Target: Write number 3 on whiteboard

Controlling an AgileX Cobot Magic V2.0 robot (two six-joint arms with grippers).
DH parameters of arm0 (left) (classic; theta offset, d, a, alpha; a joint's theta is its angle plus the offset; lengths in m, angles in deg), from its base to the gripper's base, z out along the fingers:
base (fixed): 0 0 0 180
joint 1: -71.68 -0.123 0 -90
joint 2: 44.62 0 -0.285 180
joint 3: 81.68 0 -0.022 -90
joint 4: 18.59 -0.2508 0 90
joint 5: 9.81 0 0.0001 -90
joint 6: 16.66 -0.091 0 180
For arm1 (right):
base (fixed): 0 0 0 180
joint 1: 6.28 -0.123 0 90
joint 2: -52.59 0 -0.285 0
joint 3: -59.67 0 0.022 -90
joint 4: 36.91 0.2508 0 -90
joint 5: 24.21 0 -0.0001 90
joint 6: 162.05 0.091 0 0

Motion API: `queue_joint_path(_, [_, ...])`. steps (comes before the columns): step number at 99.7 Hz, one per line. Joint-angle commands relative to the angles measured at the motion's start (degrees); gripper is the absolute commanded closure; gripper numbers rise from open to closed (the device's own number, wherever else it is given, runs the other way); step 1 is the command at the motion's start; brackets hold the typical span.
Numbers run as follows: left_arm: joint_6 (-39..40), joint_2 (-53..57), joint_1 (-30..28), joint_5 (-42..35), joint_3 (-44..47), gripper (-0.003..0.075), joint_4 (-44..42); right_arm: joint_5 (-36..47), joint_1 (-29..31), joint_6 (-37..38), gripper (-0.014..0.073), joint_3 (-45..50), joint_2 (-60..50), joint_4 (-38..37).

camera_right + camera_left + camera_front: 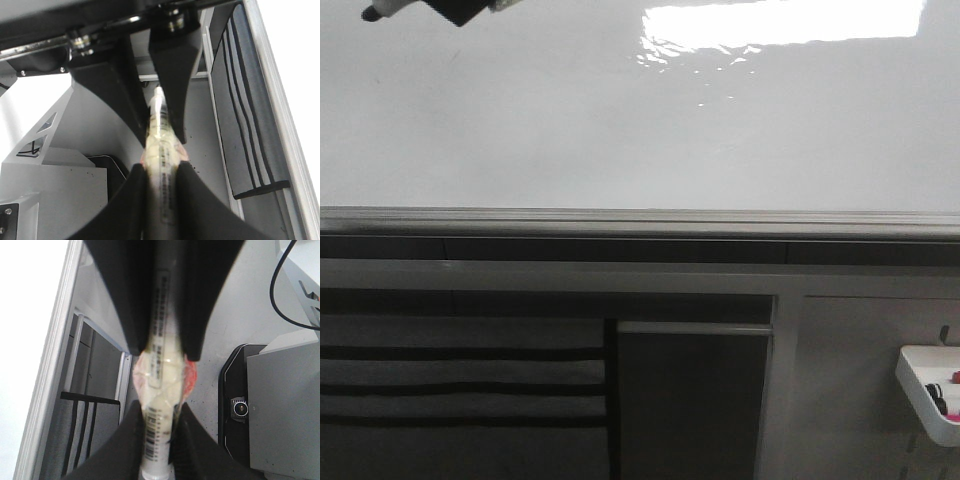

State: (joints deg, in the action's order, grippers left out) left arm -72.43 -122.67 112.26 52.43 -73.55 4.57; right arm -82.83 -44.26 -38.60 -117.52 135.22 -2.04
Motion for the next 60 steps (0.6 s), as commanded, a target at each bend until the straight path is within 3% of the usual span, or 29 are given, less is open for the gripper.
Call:
queue_joint_path(1, [0.11,1.17,0.49,-2.86,-1.94,0.0698,1.93,1.37,-0.04,-0.65,0.058,-2.0,-1.21,1.93])
queue_joint_path(30, [0.11,1.17,0.49,-3.61,-1.94,0.0342,1.56,1.48,-0.04,-0.65,0.058,-2.0,-1.21,1.82])
queue_joint_path(50, [4.53,3.46,0.49,-4.81,-3.81,0.0329,-4.94,2.0,0.07,0.33,0.058,-2.14,-1.53,-2.65])
queue_joint_path(60, [10.15,5.85,0.49,-6.24,-4.78,0.0329,-9.64,3.33,0.29,5.74,0.058,-2.39,-2.47,-7.98])
